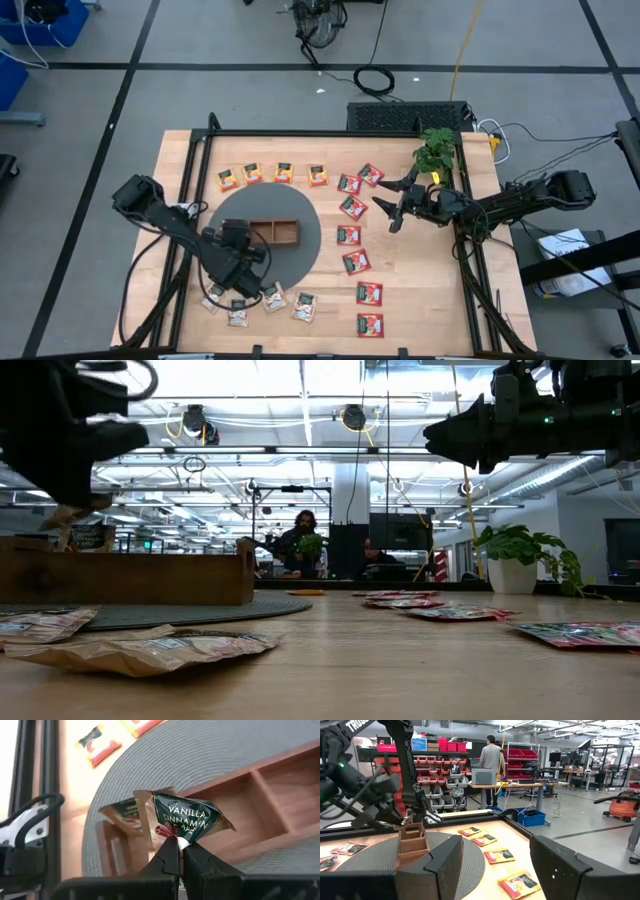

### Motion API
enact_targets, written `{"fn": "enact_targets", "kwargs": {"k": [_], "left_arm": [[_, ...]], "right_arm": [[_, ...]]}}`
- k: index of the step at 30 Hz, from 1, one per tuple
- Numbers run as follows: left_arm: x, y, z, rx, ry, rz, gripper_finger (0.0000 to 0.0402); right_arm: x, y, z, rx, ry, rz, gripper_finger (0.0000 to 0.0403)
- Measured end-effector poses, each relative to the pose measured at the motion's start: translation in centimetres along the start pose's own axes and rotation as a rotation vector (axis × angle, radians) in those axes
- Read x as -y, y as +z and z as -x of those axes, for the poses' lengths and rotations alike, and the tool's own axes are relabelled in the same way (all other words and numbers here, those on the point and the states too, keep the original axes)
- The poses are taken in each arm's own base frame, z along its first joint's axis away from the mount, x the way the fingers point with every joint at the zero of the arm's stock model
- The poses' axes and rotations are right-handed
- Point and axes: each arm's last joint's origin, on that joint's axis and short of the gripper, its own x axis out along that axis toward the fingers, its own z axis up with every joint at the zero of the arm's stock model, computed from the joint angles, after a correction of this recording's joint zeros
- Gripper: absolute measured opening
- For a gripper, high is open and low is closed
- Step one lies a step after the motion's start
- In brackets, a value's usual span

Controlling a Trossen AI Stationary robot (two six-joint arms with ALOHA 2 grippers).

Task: Pick & Place Tea
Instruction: Put the brown tea bag into the left section of the wooden organizer

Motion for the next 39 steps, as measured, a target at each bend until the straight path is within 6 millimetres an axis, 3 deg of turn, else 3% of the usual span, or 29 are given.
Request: {"fn": "enact_targets", "kwargs": {"k": [17,30,39], "left_arm": [[-0.6,-0.1,-1.9,0.018,0.068,-0.013,0.0027],[-0.5,-0.1,-1.9,0.015,0.055,-0.041,0.0155],[-0.6,0.0,-1.8,0.014,0.065,-0.052,0.0179]], "right_arm": [[0.0,0.0,0.0,0.0,-0.002,0.0,0.0212],[0.0,0.0,0.0,-0.001,-0.002,-0.003,0.0212],[0.0,0.0,0.0,-0.001,-0.002,-0.003,0.0212]]}}
